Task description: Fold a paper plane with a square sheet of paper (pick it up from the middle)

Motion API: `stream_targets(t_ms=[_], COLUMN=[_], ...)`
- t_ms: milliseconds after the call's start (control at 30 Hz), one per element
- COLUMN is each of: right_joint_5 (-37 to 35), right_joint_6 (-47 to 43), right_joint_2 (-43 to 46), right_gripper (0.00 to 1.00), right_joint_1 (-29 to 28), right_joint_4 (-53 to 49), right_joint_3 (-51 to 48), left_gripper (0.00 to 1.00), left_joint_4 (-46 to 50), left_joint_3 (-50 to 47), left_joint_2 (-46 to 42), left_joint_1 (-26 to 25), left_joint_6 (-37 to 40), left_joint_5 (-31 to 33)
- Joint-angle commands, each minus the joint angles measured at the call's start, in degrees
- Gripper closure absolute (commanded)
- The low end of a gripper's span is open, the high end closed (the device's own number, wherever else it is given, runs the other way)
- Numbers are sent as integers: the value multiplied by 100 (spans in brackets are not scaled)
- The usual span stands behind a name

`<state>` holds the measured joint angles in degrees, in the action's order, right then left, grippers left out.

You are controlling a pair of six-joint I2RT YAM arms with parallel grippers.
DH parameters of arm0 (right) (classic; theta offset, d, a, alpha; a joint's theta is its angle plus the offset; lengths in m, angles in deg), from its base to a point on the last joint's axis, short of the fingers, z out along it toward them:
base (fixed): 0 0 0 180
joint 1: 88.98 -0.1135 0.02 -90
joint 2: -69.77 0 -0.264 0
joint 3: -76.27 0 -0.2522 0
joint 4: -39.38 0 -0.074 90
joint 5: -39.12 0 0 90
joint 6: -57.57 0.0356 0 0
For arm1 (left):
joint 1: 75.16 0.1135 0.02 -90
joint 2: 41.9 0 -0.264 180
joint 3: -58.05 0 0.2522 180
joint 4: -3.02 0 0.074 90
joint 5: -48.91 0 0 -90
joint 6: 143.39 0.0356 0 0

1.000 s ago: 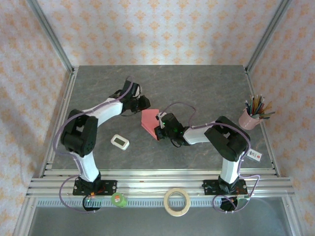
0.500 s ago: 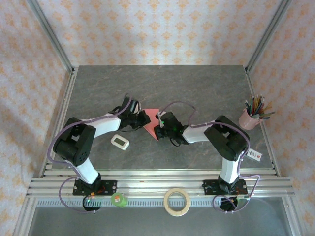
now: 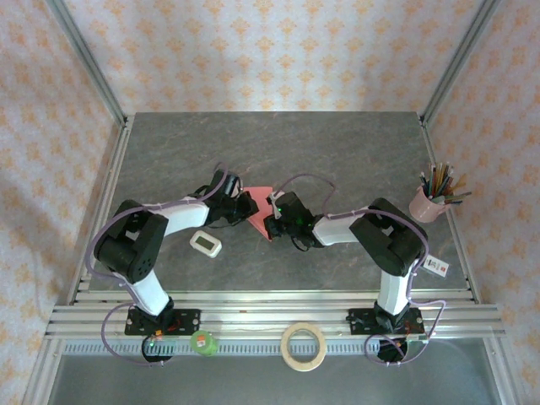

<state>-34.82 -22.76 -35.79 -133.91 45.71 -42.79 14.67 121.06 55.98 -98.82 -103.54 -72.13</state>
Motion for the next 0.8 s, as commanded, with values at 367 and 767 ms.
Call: stream_targets(t_ms=[367,767], right_joint_5=[-181,-177], right_joint_6=[24,39], right_joint_2=[-245,-282], right_gripper=[93,92], right_joint_1=[46,46], right_joint_4=[-472,-523], right_joint_3=[46,81], left_gripper=[92,93], left_joint_4=[-80,-13], left_joint_3=[-230,-223], left_joint_2=[224,322], left_joint_1=[-34,-42], left_joint_6=[-6,67], left_joint_5=[140,197])
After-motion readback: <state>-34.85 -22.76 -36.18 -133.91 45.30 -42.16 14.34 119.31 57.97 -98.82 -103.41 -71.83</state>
